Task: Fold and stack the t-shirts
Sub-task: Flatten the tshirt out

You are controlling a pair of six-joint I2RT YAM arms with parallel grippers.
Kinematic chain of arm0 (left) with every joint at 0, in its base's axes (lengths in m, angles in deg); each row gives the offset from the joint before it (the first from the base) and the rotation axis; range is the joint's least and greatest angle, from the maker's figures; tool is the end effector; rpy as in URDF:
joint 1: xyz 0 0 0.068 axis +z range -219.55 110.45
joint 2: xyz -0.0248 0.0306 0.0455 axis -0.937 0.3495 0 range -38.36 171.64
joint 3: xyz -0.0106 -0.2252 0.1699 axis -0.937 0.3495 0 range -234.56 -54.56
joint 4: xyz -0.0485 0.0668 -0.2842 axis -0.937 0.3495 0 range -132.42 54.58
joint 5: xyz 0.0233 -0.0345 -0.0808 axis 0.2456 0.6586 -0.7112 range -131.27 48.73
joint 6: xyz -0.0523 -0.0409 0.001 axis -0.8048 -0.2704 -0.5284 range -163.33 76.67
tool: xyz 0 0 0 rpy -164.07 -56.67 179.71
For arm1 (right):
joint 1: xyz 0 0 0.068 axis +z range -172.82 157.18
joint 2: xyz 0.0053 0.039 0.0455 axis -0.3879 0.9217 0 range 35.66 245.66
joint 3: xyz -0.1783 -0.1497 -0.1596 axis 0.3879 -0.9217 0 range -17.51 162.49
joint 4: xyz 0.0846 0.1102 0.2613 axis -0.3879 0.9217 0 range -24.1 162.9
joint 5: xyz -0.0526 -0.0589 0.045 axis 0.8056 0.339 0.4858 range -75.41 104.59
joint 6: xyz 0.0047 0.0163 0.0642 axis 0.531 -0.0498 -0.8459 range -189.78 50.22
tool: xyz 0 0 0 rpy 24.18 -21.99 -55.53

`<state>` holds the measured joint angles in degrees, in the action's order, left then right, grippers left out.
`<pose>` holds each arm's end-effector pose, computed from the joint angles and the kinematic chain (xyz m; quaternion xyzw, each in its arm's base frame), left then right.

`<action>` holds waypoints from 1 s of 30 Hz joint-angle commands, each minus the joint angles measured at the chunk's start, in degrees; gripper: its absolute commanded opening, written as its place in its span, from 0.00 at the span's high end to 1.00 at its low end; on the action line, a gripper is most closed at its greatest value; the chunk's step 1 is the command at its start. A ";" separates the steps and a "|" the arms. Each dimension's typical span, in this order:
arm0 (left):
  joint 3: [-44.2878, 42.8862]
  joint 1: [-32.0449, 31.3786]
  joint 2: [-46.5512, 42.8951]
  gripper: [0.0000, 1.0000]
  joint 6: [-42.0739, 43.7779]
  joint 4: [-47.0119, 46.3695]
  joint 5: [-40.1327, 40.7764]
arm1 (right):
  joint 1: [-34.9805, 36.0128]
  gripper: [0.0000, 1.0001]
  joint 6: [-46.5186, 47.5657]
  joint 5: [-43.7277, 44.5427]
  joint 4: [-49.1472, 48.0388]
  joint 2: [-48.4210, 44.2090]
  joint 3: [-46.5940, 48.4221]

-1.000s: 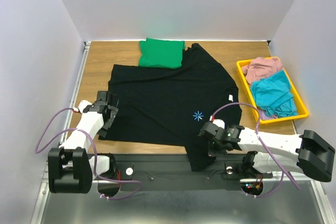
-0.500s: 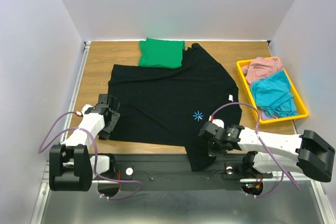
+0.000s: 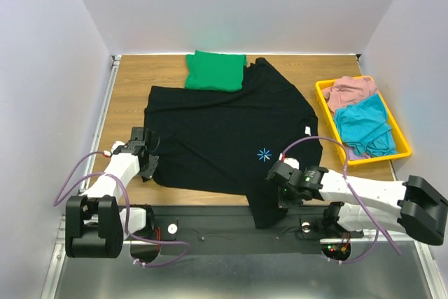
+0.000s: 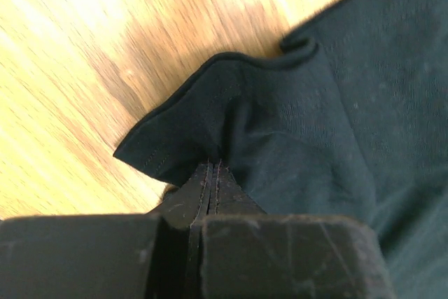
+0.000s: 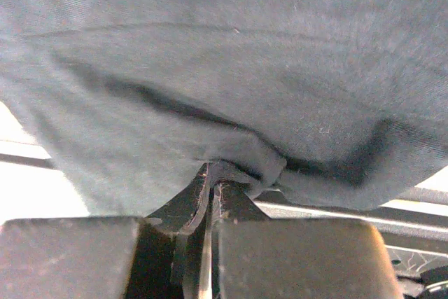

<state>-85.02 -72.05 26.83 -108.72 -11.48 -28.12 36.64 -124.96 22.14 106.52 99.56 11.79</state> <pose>0.2226 0.0023 0.1369 -0.5271 0.8159 -0.0241 0.2362 0.1064 0.1666 0.1269 -0.0286 0.9892 0.0727 0.1242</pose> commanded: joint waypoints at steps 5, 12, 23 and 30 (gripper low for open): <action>1.37 -0.22 -8.13 1.00 2.54 2.28 -8.57 | -1.63 1.00 6.22 0.64 -3.54 -14.14 2.34; -6.09 -0.13 -18.16 1.00 0.18 17.03 -3.23 | -1.63 1.00 6.14 1.06 11.48 -17.31 9.19; -14.26 -0.22 -28.54 1.00 0.70 25.12 1.78 | -1.63 1.00 3.59 -0.07 29.60 -20.13 17.54; -15.77 -0.13 -30.38 1.00 -0.09 29.70 3.55 | -1.63 1.00 4.82 -6.06 28.54 -21.01 17.01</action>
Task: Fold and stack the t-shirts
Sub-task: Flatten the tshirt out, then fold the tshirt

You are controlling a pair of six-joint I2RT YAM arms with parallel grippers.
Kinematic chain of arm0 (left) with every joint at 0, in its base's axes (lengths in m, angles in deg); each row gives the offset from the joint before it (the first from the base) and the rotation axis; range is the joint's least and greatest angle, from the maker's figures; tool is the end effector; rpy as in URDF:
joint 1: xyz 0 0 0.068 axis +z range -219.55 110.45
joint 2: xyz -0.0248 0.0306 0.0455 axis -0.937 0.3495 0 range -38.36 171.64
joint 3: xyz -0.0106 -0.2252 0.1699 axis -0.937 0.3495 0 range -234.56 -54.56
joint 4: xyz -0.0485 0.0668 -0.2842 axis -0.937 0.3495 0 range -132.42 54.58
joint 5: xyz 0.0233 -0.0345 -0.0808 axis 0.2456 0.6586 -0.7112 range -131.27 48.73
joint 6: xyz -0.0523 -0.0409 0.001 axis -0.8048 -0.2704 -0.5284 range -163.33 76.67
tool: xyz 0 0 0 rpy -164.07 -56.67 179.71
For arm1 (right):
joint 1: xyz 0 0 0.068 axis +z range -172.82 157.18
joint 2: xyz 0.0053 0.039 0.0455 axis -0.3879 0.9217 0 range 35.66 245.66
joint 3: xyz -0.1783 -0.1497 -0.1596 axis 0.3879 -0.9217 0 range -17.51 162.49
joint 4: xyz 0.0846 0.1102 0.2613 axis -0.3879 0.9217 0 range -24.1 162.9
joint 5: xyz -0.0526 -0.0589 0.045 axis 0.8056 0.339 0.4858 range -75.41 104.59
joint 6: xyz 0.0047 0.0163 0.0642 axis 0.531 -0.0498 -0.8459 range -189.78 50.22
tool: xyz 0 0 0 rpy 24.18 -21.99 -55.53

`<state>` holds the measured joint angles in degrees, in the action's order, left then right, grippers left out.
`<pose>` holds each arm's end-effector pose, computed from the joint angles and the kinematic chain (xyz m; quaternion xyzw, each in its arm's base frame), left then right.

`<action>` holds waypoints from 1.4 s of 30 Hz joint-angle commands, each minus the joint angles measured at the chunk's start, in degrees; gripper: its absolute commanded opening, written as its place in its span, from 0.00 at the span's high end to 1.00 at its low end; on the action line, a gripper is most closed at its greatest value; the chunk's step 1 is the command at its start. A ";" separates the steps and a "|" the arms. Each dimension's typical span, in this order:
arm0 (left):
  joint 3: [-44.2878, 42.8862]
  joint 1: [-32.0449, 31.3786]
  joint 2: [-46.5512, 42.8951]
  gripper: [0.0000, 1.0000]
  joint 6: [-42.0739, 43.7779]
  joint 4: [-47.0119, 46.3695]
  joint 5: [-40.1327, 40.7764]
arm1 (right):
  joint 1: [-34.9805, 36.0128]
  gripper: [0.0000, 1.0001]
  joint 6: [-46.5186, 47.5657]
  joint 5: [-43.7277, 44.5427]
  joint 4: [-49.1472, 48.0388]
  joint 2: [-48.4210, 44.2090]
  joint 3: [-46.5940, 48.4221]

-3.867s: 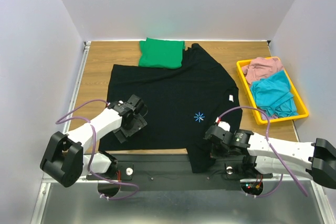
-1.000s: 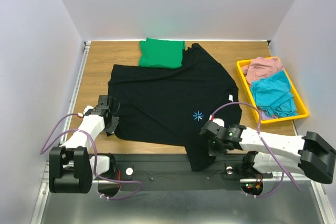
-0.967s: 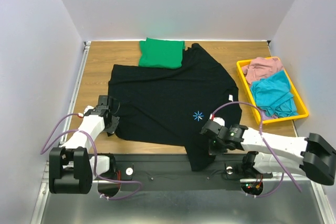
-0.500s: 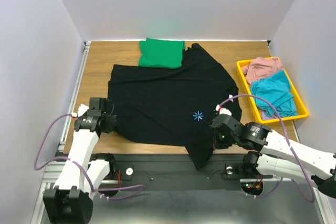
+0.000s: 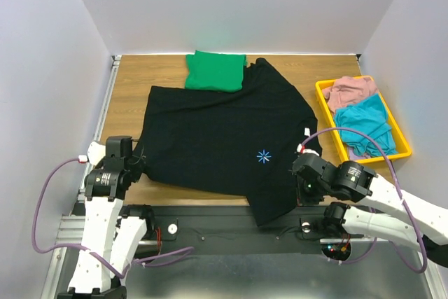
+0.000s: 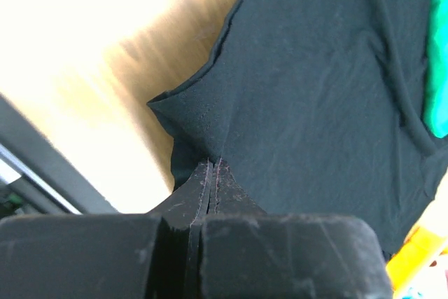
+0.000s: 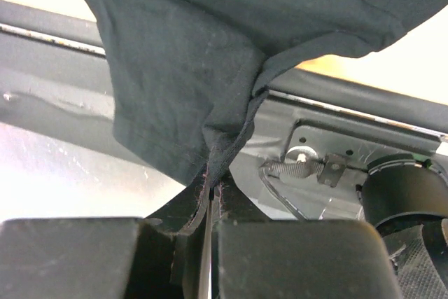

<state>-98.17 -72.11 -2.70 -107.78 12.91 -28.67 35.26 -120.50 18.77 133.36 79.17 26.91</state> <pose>0.1533 0.0047 0.2793 -0.5103 0.7737 -0.1142 0.3576 0.0839 0.1272 0.2504 -0.0555 0.9769 0.1443 0.1472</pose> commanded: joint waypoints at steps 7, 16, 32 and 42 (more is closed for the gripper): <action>-0.24 -0.16 -3.05 1.00 -1.03 1.11 3.49 | -0.34 0.99 0.89 1.96 0.49 0.08 4.35; 9.86 -0.16 5.36 1.00 0.20 -16.90 -6.44 | -0.25 1.00 -2.54 19.96 -2.95 9.48 8.21; 4.78 0.20 14.43 1.00 -0.68 -24.13 -2.14 | -8.33 1.00 1.14 34.22 -14.20 19.86 18.06; 1.87 0.72 18.56 1.00 -2.00 -28.08 0.67 | -19.76 1.00 10.38 29.04 -21.75 25.57 21.23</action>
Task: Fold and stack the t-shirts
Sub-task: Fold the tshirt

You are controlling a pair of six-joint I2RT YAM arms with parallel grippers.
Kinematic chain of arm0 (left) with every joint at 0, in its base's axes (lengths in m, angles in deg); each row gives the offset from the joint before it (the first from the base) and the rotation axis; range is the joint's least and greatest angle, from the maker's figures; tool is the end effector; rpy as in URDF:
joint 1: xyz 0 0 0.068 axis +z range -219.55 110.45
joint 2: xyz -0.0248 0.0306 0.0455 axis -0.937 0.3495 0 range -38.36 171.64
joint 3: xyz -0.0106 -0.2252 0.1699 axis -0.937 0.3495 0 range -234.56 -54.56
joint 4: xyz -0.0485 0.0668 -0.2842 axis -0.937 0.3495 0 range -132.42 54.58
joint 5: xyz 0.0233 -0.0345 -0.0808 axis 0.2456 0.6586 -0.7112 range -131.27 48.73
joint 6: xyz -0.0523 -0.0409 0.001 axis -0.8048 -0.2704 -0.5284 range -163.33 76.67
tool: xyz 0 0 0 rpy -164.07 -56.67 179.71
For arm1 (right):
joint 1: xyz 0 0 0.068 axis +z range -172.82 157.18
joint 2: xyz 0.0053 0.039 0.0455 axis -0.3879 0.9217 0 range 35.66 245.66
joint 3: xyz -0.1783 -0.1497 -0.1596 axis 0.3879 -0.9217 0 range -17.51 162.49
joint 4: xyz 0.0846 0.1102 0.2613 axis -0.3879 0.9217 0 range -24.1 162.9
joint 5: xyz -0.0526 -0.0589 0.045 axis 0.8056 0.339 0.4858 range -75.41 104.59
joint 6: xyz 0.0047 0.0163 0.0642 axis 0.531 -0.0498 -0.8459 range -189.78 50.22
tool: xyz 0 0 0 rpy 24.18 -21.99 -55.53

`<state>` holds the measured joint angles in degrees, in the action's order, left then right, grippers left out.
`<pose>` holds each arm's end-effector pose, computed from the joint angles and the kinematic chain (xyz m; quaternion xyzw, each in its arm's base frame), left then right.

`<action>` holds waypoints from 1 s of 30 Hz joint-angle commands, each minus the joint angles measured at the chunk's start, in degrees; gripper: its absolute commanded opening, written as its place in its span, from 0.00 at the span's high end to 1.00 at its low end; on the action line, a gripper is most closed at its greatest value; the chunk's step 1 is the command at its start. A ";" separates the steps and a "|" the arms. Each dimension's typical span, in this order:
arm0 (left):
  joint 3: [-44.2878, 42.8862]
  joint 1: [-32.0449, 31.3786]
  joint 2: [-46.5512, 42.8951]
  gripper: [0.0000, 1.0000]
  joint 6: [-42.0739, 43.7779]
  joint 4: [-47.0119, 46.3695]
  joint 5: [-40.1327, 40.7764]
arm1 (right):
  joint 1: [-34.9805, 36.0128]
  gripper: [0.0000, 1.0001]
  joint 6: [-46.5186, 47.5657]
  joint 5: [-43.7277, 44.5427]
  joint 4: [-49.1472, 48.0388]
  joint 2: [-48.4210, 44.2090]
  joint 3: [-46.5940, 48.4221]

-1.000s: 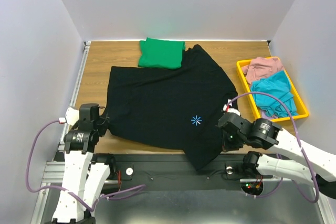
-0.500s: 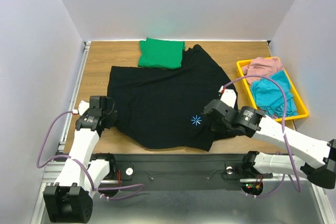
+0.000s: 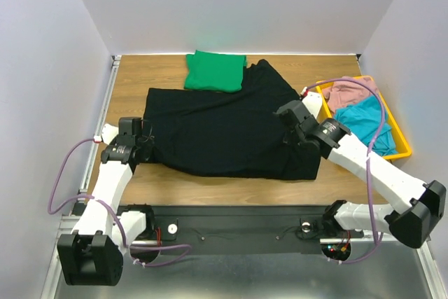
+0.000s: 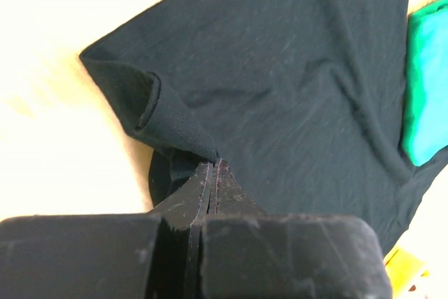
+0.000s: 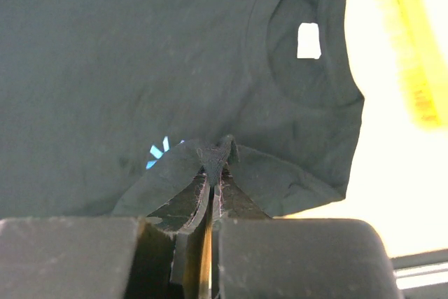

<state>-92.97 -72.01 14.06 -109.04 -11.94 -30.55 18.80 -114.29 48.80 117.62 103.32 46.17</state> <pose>0.2305 -0.0001 0.2325 -0.5121 0.7629 -0.1446 0.3672 0.2194 0.1552 0.3100 0.1097 0.9108 -0.0129 0.3978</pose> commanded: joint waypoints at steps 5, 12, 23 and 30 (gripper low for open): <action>-8.15 1.23 5.84 1.00 1.55 -0.34 1.84 | -5.42 1.00 7.68 -2.84 -7.95 2.66 3.56; -5.46 1.32 -3.26 1.00 -0.02 8.52 2.73 | -5.33 0.99 10.23 -15.99 -6.91 -7.86 -1.88; -3.59 1.32 -24.19 1.00 -1.60 24.18 6.06 | -5.33 1.00 10.76 -36.68 4.78 -21.85 -7.17; -3.16 1.32 -26.41 1.00 -1.53 23.84 5.89 | -5.42 1.00 10.58 -37.11 11.47 -25.12 -3.48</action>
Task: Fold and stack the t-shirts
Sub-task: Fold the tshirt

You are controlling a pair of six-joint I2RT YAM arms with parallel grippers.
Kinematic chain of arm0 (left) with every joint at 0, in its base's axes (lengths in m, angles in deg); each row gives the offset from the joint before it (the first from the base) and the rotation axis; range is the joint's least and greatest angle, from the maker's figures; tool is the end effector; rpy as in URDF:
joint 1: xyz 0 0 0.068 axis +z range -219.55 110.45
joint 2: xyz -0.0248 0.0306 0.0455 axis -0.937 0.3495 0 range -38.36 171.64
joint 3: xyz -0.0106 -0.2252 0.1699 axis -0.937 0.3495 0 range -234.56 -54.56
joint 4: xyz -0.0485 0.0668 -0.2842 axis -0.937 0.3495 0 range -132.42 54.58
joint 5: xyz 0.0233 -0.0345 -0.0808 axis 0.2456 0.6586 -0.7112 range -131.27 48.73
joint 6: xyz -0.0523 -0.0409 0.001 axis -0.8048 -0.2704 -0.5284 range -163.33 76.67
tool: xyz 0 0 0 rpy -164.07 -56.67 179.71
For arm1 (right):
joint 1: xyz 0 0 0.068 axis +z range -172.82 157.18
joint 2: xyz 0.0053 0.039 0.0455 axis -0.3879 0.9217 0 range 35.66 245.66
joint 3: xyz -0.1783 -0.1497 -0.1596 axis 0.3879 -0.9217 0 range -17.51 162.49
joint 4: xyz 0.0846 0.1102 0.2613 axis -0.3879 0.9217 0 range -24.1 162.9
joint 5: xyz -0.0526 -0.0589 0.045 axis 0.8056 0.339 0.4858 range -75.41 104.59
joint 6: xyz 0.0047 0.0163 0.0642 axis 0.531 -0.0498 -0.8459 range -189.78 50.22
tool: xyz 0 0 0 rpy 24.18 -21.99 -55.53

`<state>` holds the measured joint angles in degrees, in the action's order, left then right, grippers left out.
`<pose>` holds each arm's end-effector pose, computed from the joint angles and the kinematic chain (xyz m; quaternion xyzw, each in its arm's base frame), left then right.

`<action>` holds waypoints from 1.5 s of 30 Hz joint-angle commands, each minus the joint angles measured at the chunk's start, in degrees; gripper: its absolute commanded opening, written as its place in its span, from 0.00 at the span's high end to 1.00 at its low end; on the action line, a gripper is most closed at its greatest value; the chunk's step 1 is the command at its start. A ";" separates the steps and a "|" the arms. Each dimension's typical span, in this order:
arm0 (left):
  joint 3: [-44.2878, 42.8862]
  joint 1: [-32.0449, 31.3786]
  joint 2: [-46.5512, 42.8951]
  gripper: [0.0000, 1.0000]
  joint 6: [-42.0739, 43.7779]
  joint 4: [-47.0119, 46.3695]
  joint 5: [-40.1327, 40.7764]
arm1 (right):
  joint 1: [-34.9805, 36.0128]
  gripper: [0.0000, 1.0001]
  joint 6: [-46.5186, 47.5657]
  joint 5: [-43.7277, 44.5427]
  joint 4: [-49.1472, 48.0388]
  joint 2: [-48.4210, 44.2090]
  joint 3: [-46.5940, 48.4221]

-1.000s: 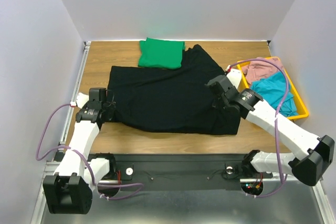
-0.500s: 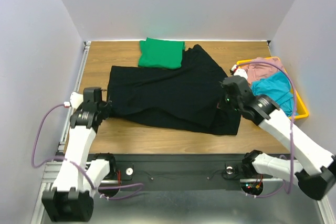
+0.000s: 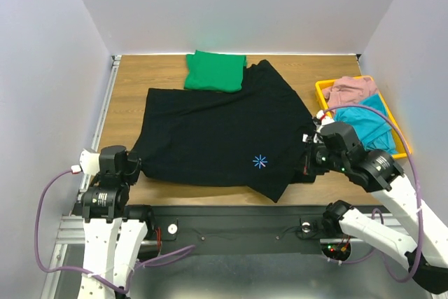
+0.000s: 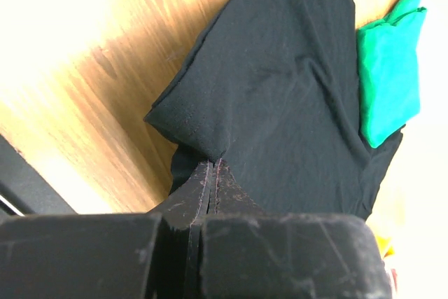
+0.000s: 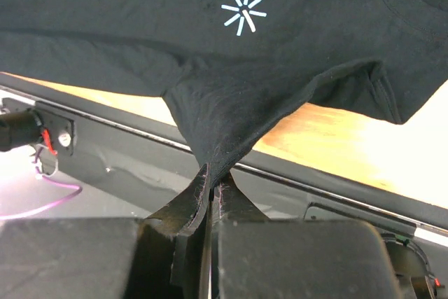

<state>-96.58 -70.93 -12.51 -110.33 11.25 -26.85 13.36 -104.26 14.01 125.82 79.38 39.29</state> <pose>0.1266 0.0101 0.2928 -0.5287 0.7178 -0.1536 0.4262 0.1365 0.1003 0.3325 -0.0157 0.9298 0.2165 0.2973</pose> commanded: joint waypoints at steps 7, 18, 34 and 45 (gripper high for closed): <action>3.17 0.25 2.80 1.00 -0.76 -3.30 0.26 | 0.03 1.00 1.08 -0.66 4.41 0.04 6.48; 6.16 0.16 8.94 1.00 -1.29 -12.62 0.61 | 0.03 1.00 1.26 9.97 0.64 10.14 10.26; 3.88 2.53 29.95 1.00 1.35 -26.59 0.26 | -0.76 1.00 2.14 26.58 -10.52 25.62 15.54; -2.36 4.55 47.08 1.00 6.09 -34.94 -5.18 | -7.35 1.00 5.56 24.22 -20.63 35.63 15.98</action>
<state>-95.31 -67.13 30.48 -106.95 -19.98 -30.15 7.77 -100.50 37.07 112.02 113.26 52.47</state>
